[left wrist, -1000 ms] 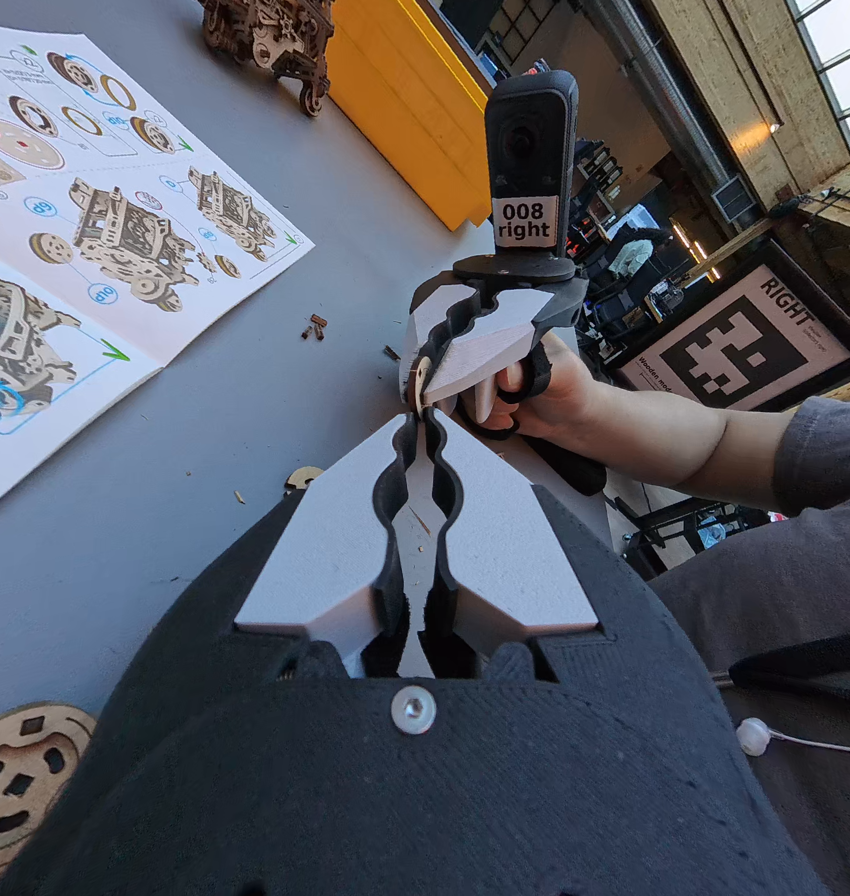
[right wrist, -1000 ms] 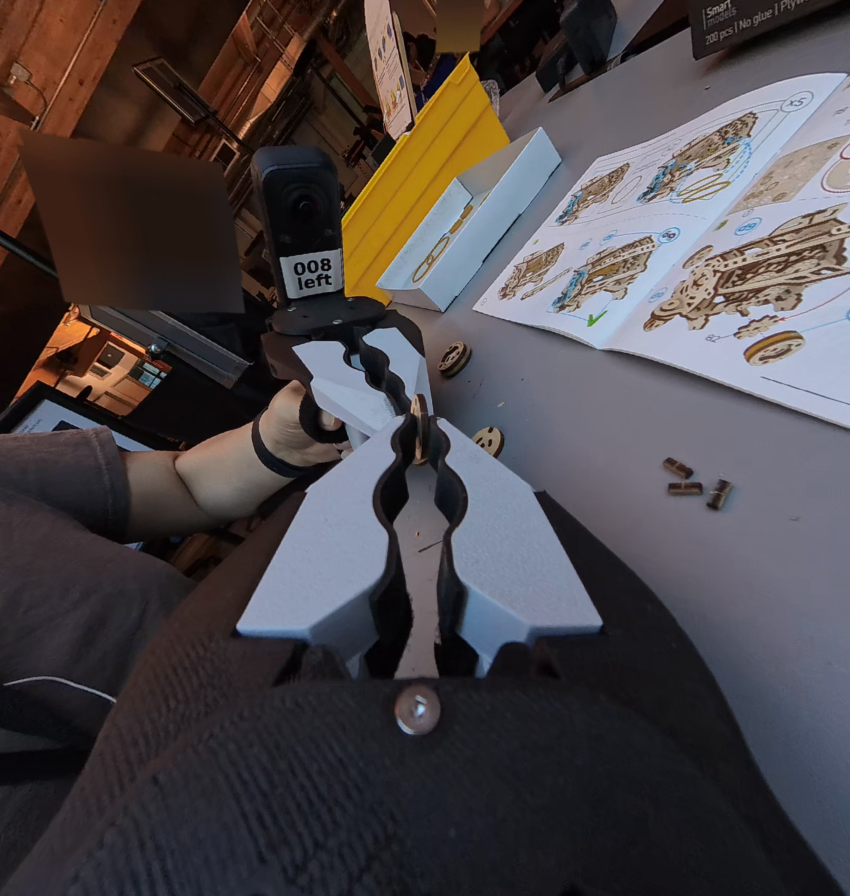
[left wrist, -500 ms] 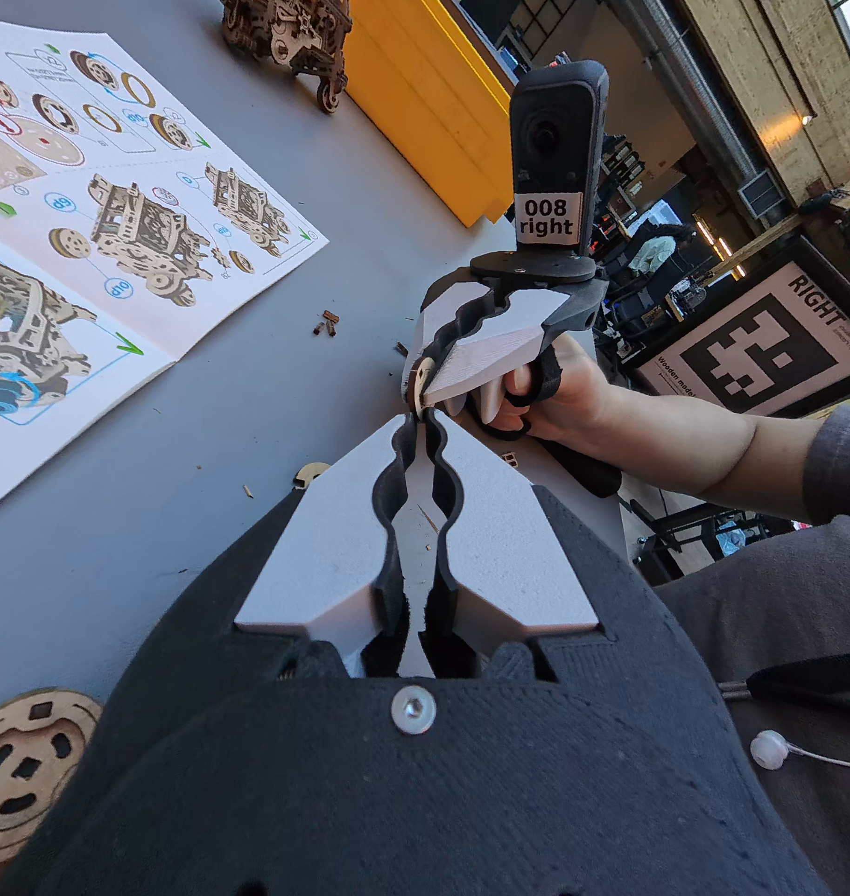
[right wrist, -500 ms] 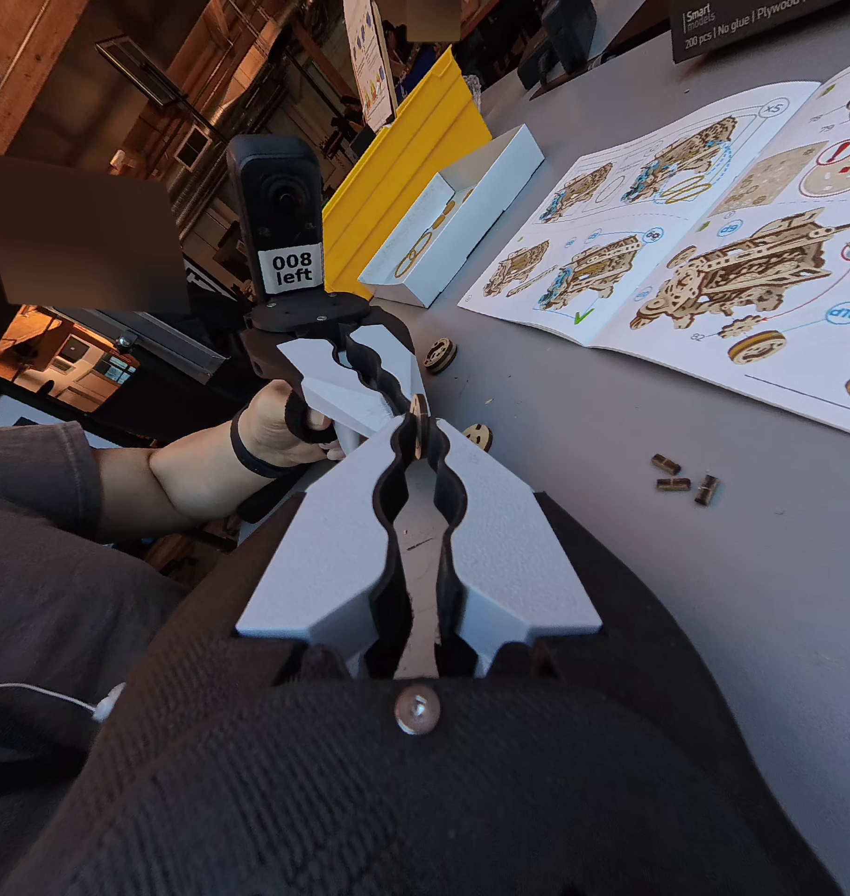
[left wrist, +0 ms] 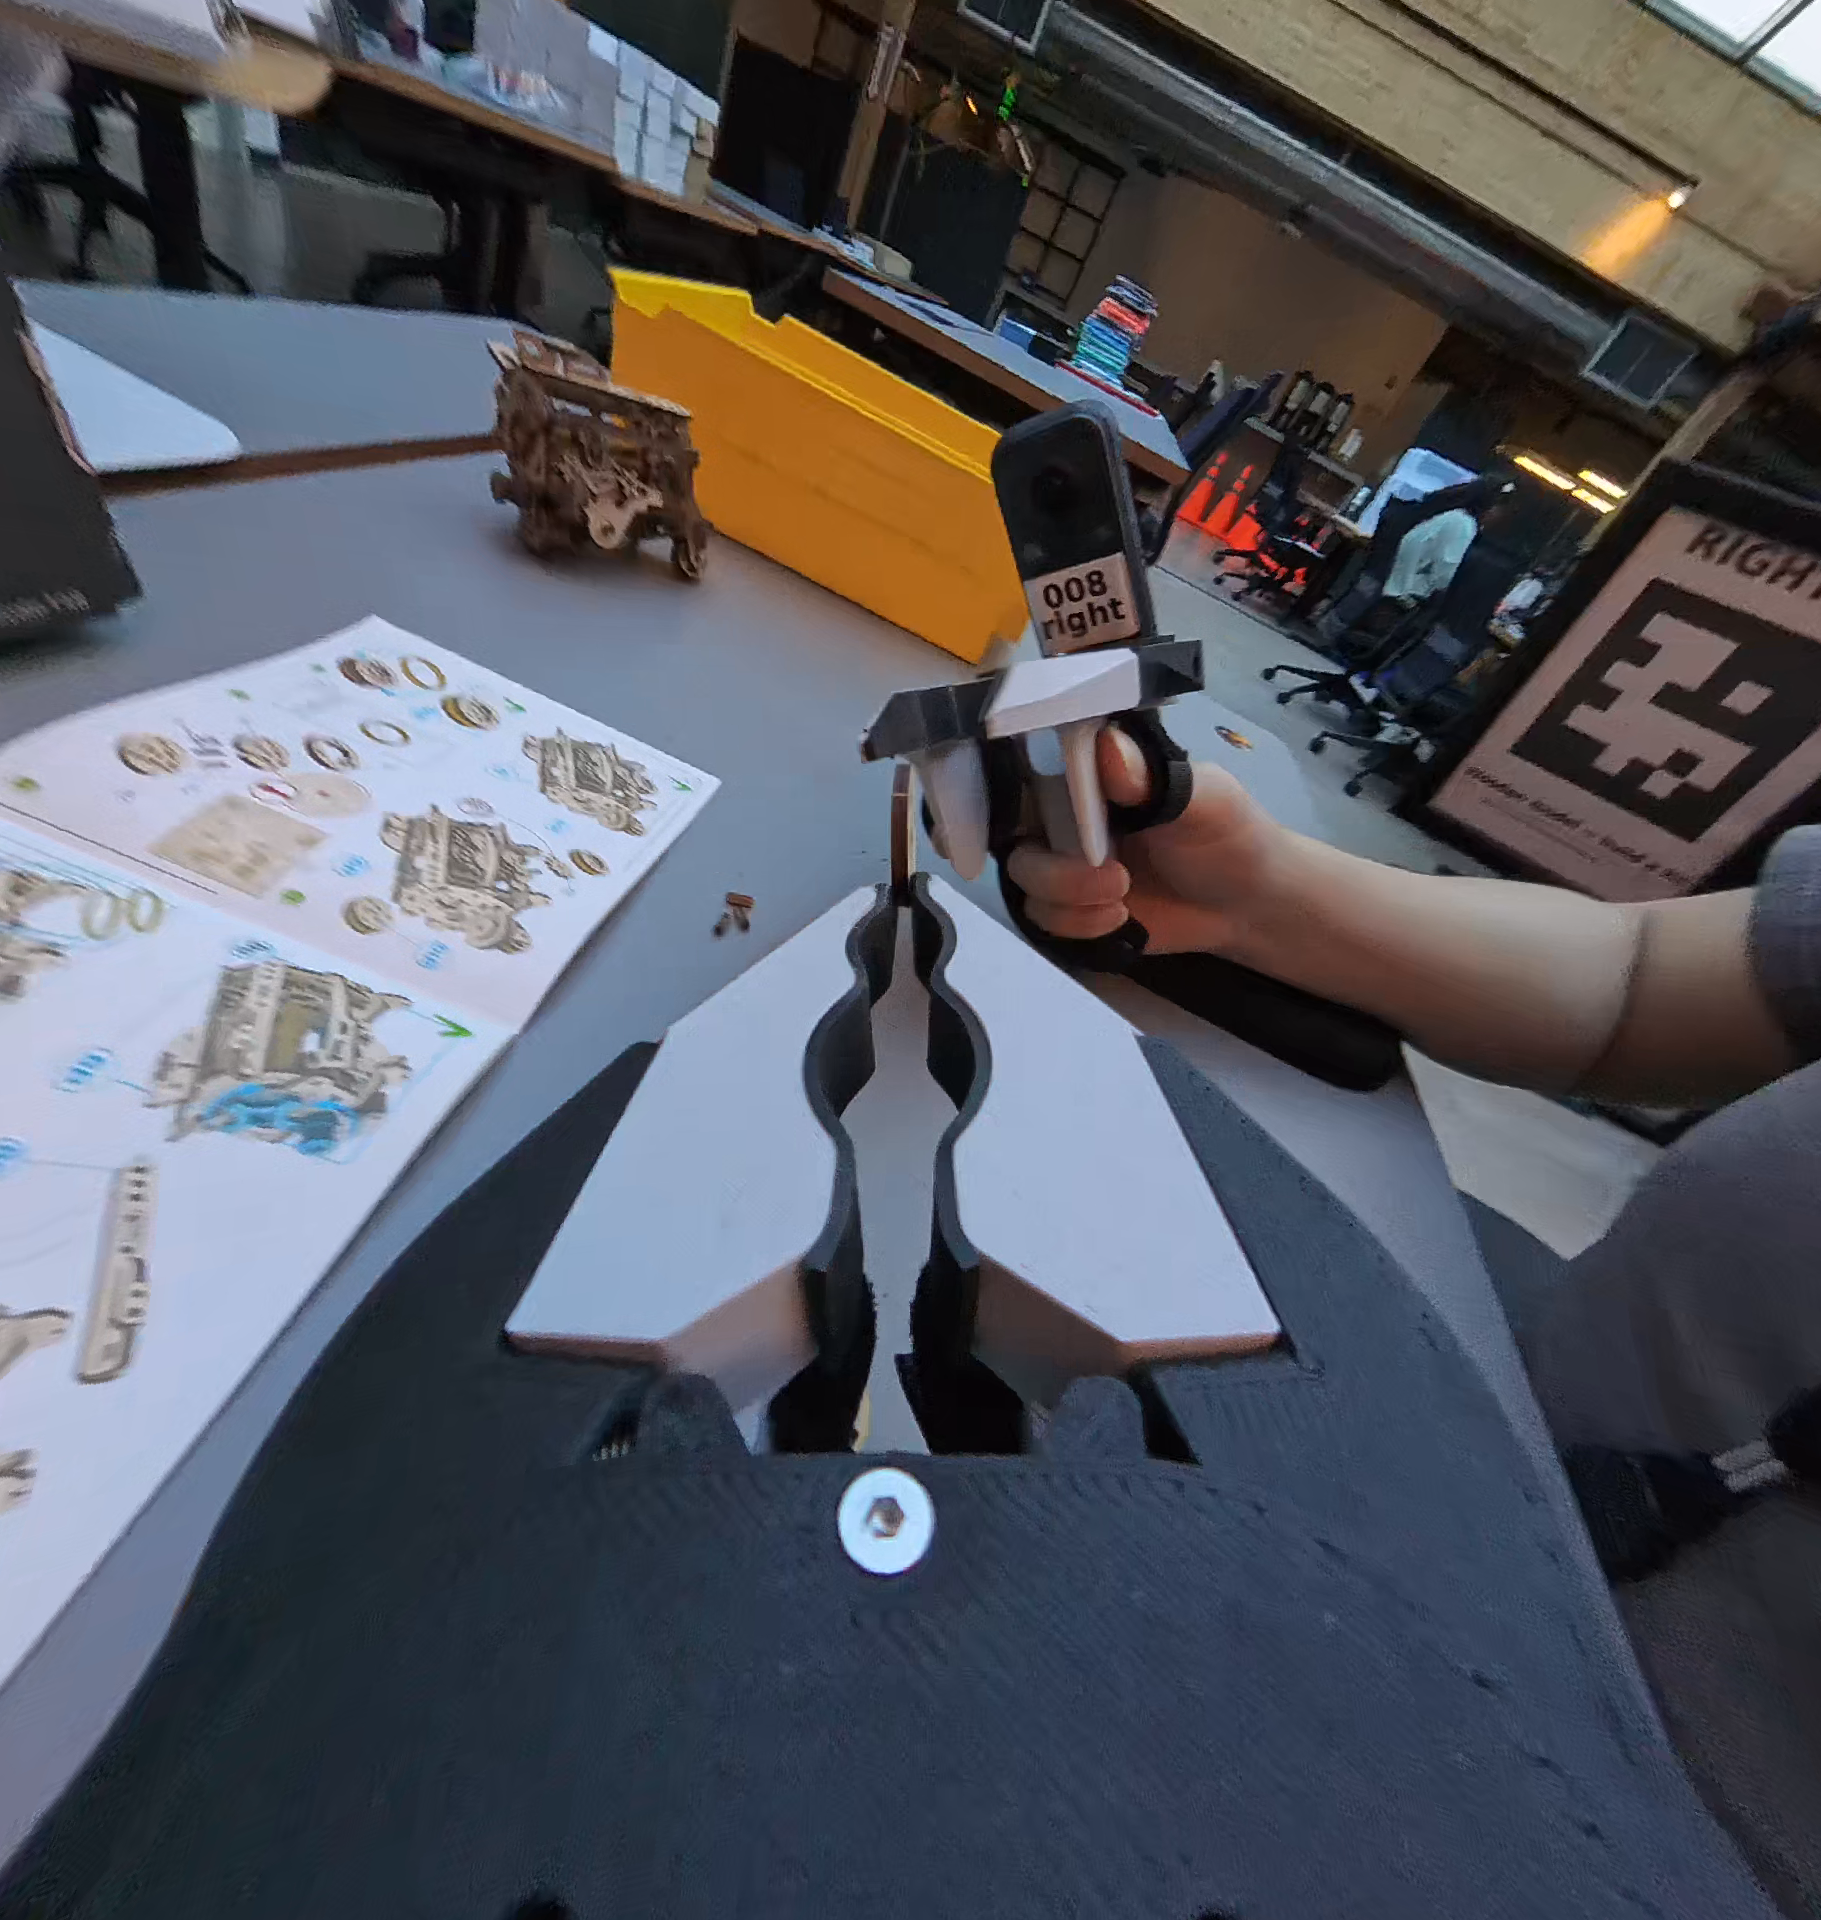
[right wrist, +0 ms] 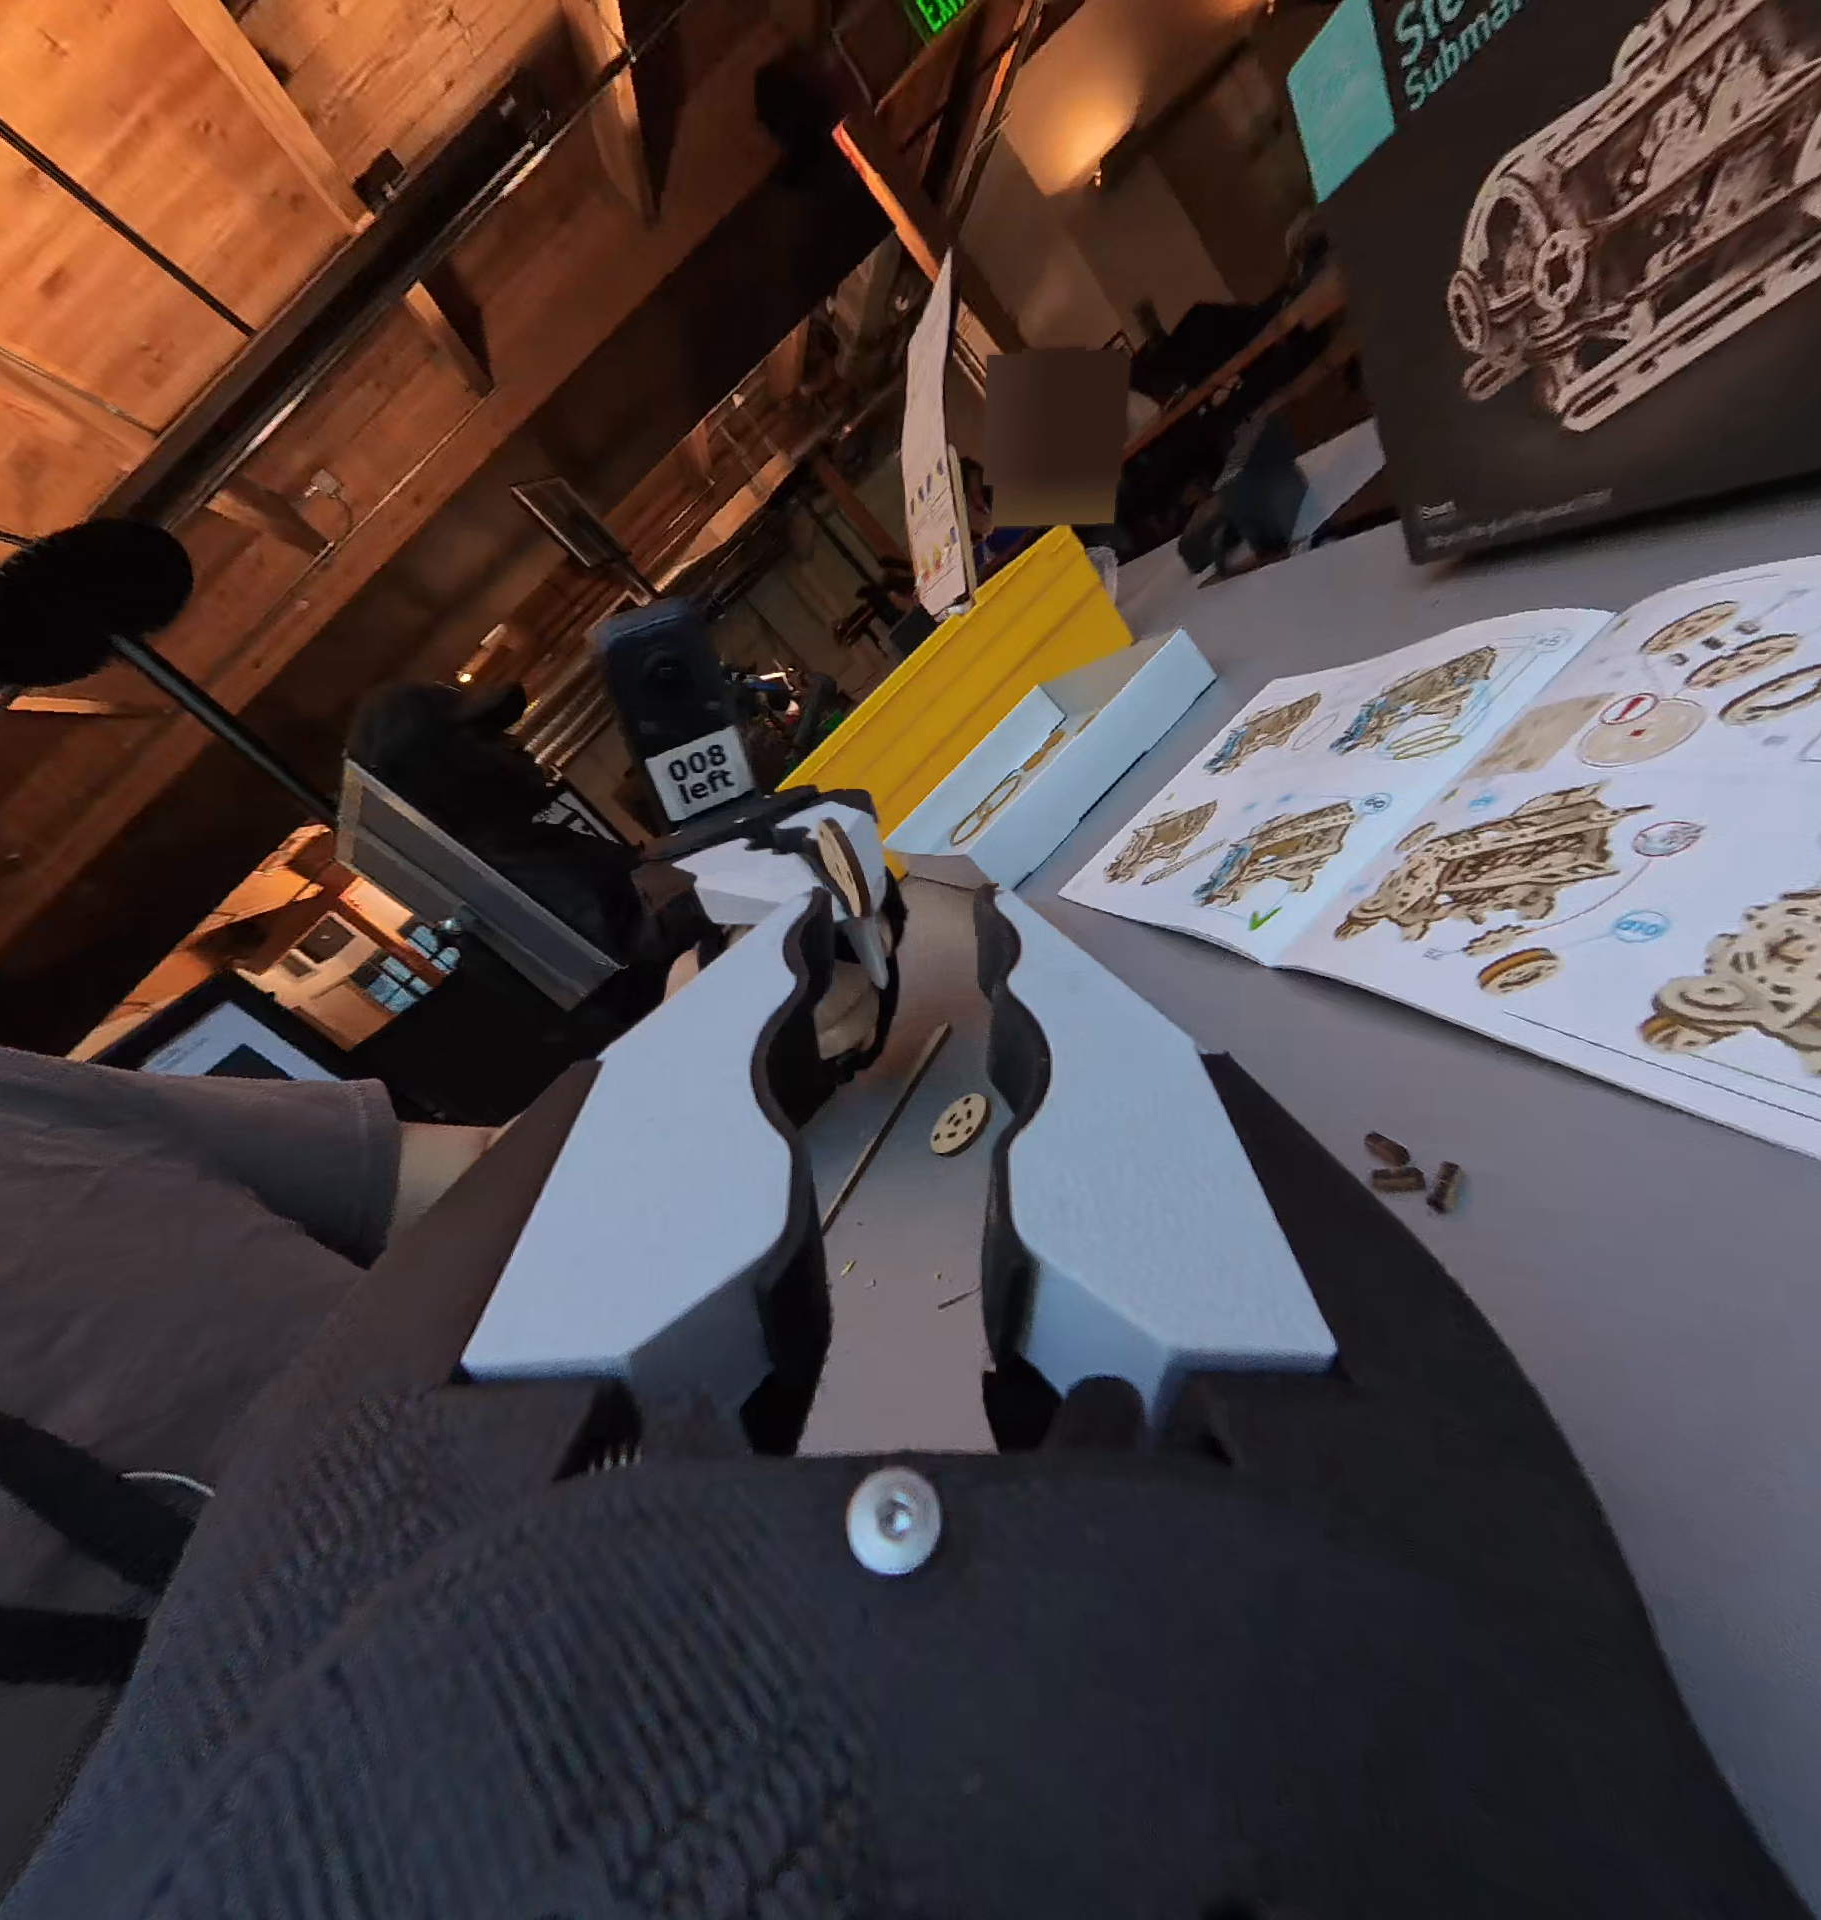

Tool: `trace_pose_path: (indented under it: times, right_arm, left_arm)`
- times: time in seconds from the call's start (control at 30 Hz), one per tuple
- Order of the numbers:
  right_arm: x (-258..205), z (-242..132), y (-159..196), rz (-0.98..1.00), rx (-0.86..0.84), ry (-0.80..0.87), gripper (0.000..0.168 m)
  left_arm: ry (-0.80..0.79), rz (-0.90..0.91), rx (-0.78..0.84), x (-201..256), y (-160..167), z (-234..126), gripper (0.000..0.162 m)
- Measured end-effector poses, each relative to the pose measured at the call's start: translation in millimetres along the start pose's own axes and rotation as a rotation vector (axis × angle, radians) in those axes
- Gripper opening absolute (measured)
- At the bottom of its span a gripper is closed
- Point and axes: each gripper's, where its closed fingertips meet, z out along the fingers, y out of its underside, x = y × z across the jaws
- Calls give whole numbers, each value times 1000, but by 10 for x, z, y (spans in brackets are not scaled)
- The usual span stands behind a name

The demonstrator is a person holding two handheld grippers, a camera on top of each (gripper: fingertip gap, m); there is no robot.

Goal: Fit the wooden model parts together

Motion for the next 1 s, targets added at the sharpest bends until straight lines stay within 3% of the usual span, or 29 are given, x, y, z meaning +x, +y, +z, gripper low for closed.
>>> trace_pose_path:
  times: [0.1,0.23,0.3,0.33,0.47,0.6,0.63,0.7,0.77,0.87,1.0]
  right_arm:
    - [-167,2,60,112,-51,-102,18]
    - [-346,130,172,471,-79,-307,32]
    - [-320,192,293,563,-120,-308,36]
    - [-262,214,355,578,-135,-274,37]
    - [-278,194,311,639,-111,-311,37]
    - [-185,210,377,638,-133,-246,35]
    - [-141,217,415,642,-144,-221,33]
    - [-147,212,458,628,-172,-227,8]
    - [-99,203,494,578,-194,-181,5]
    - [-97,166,420,474,-176,-162,1]
    - [-159,105,339,324,-182,-164,1]
  left_arm:
    - [-102,247,35,13,-152,-98,0]
    - [-369,928,-86,22,-120,-136,0]
    - [-496,1192,-81,43,-148,-132,1]
    - [-497,1237,-95,78,-116,-103,1]
    - [-466,1292,-178,88,22,-33,1]
    - [-427,1359,-233,86,164,20,1]
    - [-417,1370,-247,81,201,38,1]
    - [-424,1396,-269,45,240,51,1]
    - [-412,1384,-280,17,283,63,4]
    - [-352,1176,-275,8,328,54,15]
    - [-120,594,-173,165,211,38,34]
